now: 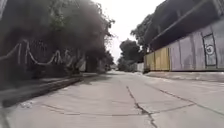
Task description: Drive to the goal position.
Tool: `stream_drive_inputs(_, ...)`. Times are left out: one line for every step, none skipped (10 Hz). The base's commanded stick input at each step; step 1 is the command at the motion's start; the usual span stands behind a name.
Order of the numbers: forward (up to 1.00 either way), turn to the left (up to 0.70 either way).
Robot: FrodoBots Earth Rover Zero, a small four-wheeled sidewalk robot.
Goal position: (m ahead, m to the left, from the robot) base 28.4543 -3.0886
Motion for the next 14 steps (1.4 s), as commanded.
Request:
stream_drive_inputs(1.0,-0.1)
stream_drive_inputs(1.0,-0.01)
stream_drive_inputs(1.0,0.0)
stream_drive_inputs(1.0,-0.1)
stream_drive_inputs(1.0,-0.09)
stream_drive_inputs(1.0,-0.01)
stream_drive_inputs(1.0,-0.05)
stream_drive_inputs(1.0,-0.21)
stream_drive_inputs(1.0,-0.24)
stream_drive_inputs(1.0,-0.14)
stream_drive_inputs(1.0,-0.07)
stream_drive_inputs(1.0,-0.27)
stream_drive_inputs(1.0,-0.18)
stream_drive_inputs(1.0,-0.02)
